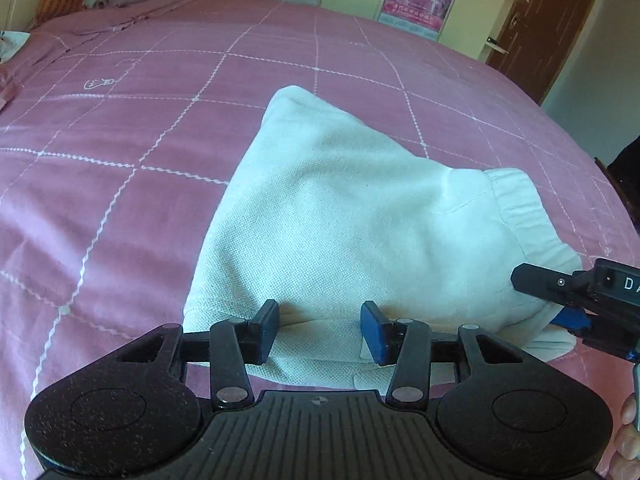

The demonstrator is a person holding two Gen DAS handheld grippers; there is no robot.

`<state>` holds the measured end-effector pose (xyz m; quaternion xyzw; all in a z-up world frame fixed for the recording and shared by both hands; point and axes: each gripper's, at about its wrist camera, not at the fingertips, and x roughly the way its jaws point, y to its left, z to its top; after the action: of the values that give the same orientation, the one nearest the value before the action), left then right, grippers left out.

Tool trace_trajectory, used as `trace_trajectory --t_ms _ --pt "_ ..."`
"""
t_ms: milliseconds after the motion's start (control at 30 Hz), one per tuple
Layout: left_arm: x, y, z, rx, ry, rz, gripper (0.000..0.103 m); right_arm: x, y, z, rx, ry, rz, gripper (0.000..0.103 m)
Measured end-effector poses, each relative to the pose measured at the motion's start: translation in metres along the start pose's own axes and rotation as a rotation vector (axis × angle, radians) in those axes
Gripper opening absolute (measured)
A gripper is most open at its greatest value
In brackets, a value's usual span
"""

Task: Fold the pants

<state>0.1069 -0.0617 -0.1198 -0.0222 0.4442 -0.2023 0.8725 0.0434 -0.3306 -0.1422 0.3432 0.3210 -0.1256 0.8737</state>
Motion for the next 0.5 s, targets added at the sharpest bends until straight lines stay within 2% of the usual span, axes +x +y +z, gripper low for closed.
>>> trace_trajectory --t_ms 67,133,200,300,400,467,500 --pt "-0.006 0.002 0.009 -0.014 -0.042 0.001 0.046 -0.001 0.008 -0.001 -0.033 -0.022 -0.023 0.042" --pt "-0.014 0.003 0.016 -0.036 -0.11 0.008 0.046 -0.014 0.021 0.0 -0.122 -0.077 0.001 0.035" --pt "-0.016 0.001 0.025 -0.025 -0.137 0.003 0.046 -0.032 0.038 0.006 -0.251 -0.131 0.04 0.035" --pt "-0.012 -0.008 0.029 0.016 -0.137 -0.012 0.046 -0.047 0.038 0.024 -0.299 -0.152 0.071 0.035" --pt "0.003 -0.016 0.022 0.036 -0.07 -0.014 0.046 -0.044 0.009 0.038 -0.25 -0.096 0.062 0.035" --pt "0.018 -0.019 0.014 0.041 -0.021 -0.003 0.047 -0.029 -0.02 0.038 -0.176 -0.001 0.028 0.038" --pt "0.021 -0.02 0.01 0.046 -0.02 0.004 0.047 -0.019 -0.033 0.034 -0.151 0.053 -0.019 0.04"
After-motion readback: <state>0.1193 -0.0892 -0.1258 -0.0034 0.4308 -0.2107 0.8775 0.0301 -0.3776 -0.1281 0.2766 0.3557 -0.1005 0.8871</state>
